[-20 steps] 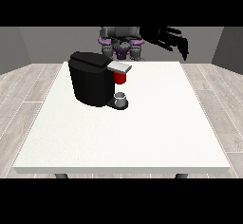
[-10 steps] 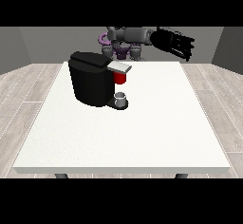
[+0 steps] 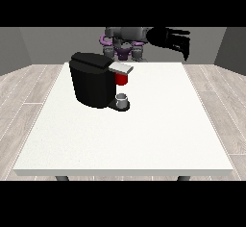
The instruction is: Insert the coffee pod into the coffee machine and close the lid
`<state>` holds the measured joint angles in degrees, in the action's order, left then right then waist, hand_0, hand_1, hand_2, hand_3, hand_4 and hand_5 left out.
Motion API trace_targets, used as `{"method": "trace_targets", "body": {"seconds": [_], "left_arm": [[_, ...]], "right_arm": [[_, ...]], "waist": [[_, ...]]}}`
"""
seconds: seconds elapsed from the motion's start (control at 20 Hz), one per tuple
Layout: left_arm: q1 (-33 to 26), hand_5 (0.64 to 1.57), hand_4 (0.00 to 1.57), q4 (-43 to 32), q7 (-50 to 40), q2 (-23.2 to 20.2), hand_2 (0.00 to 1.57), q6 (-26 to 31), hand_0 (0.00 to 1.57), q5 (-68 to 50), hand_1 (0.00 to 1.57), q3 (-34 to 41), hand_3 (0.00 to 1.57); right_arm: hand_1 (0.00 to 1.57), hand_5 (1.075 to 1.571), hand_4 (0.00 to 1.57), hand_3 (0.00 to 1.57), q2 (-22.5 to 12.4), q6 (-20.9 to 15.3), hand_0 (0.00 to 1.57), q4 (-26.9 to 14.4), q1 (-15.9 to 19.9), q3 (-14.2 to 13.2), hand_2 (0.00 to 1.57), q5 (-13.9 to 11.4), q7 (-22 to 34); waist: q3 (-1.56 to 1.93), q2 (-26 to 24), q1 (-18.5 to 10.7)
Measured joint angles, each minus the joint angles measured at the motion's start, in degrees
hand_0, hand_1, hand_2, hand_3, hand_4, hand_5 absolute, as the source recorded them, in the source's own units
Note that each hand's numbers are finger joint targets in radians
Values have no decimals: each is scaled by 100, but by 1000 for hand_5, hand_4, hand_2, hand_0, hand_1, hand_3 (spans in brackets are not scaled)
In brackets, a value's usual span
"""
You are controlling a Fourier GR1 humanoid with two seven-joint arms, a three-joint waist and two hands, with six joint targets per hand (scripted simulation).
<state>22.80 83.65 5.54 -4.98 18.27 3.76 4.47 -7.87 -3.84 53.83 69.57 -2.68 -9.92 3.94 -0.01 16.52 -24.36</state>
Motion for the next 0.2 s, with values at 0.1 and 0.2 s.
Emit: {"method": "trace_targets", "body": {"seconds": [0.1,0.2], "left_arm": [[-167,1571,266,3,3,46,0,-57,0,23,0,-12,0],[-313,1571,266,-57,29,-22,0,-62,0,-2,0,87,0]], "right_arm": [[0,1571,192,0,209,36,0,33,-218,95,0,31,-235],[0,1571,259,0,394,110,0,96,-455,179,0,85,-452]], "waist": [[0,-169,158],[0,-329,357]]}}
